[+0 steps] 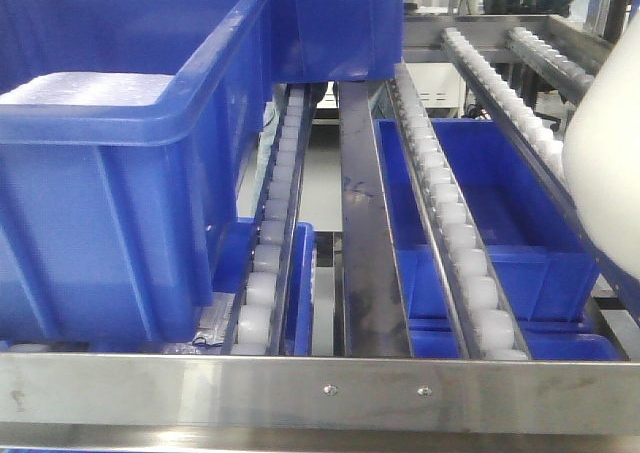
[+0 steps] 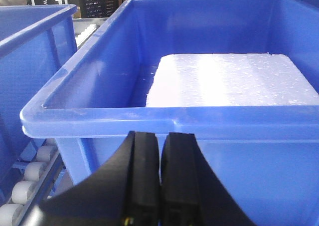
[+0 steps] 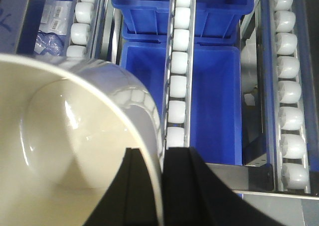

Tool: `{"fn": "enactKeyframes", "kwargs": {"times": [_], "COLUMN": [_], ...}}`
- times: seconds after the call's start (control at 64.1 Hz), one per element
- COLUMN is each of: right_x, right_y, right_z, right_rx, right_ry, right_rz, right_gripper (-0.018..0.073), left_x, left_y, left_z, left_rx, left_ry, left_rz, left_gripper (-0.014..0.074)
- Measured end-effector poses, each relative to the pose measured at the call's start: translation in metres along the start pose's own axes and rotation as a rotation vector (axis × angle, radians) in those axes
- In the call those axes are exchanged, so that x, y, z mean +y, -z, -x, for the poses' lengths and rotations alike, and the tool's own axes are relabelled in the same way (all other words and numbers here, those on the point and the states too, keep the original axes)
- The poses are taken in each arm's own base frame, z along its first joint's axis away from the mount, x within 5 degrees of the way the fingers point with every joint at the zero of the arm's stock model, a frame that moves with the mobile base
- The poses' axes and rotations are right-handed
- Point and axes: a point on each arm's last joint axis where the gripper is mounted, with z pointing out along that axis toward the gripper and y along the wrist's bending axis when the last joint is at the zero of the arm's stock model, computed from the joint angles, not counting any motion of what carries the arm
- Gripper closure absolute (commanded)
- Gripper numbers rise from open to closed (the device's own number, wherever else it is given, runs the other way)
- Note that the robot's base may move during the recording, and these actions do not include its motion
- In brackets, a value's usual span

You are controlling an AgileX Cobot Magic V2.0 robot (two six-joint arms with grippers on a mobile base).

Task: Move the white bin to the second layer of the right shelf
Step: 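Move the held bin over the shelf's second-layer rollers, then lower the white bin onto the rollers and open the right gripper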

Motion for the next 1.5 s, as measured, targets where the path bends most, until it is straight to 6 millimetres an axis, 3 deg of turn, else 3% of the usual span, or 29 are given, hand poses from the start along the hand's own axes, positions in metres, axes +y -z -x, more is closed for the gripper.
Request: {"fn": "enactKeyframes", "kwargs": {"times": [0.187, 0.328, 0.578, 0.796, 1.499], "right_x": [0.0, 0.0, -0.001, -0.008, -0.012], "right_y": [-0.01, -0.037, -0.079, -0.111, -0.141], "right_z": [-0.001, 0.006, 0.041, 0.042, 0.03], "right_rx": [0.062, 0.156, 0.23, 0.298, 0.377], "right_ry": [-0.001, 0.0, -0.034, -0.006, 0.007], "right_rz": [-0.004, -0.012, -0.012, 0.021, 0.005], "right_gripper": [0.051, 0.051, 0.051, 0.051, 0.051], "left_x": [0.0, 0.0, 0.0, 0.0, 0.0], "left_y": [0.0, 0.0, 0.0, 0.0, 0.0], "left_z": [0.0, 0.0, 0.0, 0.0, 0.0], "left_rx": [0.0, 0.0, 0.0, 0.0, 0.0], "left_ry": [0.0, 0.0, 0.0, 0.0, 0.0], "left_rz": [0.0, 0.0, 0.0, 0.0, 0.0], "left_gripper": [0.0512, 0.0512, 0.0512, 0.0512, 0.0512]}}
